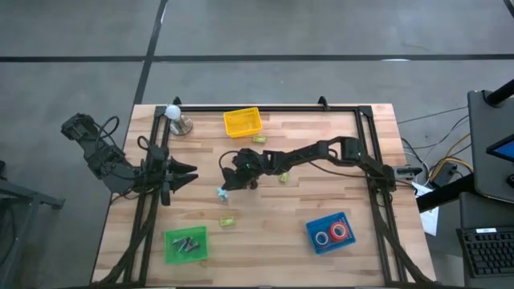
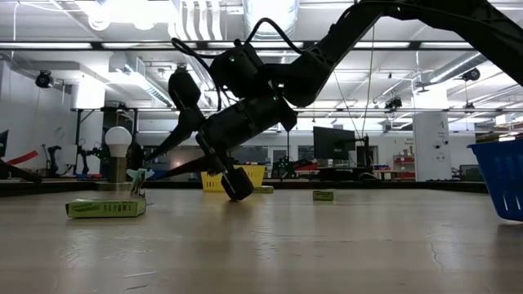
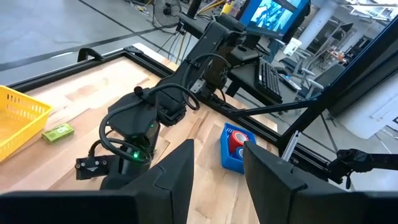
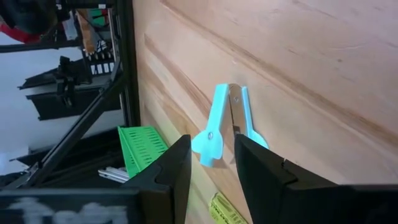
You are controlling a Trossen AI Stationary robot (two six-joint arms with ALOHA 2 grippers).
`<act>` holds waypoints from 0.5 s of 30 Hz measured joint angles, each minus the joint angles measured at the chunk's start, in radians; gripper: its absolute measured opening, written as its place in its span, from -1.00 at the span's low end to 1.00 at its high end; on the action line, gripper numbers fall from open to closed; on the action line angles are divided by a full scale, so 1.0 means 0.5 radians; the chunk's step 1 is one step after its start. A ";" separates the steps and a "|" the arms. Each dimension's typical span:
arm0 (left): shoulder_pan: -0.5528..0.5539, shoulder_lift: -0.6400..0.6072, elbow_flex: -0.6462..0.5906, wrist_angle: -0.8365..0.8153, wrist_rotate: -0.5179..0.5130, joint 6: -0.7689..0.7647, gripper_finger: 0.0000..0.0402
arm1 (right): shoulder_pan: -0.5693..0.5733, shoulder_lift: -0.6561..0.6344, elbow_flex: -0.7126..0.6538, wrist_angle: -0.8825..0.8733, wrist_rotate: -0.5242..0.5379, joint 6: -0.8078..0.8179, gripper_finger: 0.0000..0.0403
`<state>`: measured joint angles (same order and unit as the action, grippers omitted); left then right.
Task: Pick and place Stapler, Stapler remover, tape
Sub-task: Put the light blue staple remover into the green basket
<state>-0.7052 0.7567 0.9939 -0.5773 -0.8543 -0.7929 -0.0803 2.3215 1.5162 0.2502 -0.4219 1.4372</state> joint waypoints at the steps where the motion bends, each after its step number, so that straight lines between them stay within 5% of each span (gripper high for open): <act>1: 0.000 0.000 0.000 0.000 0.000 0.001 -0.30 | 0.002 0.000 0.000 -0.002 -0.002 -0.008 -0.41; 15: 0.001 0.000 0.000 0.000 -0.010 0.027 -0.30 | 0.025 0.017 0.002 -0.006 0.005 0.026 -0.36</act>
<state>-0.7048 0.7567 0.9939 -0.5774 -0.8595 -0.7796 -0.0676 2.3298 1.5172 0.2474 -0.4194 1.4500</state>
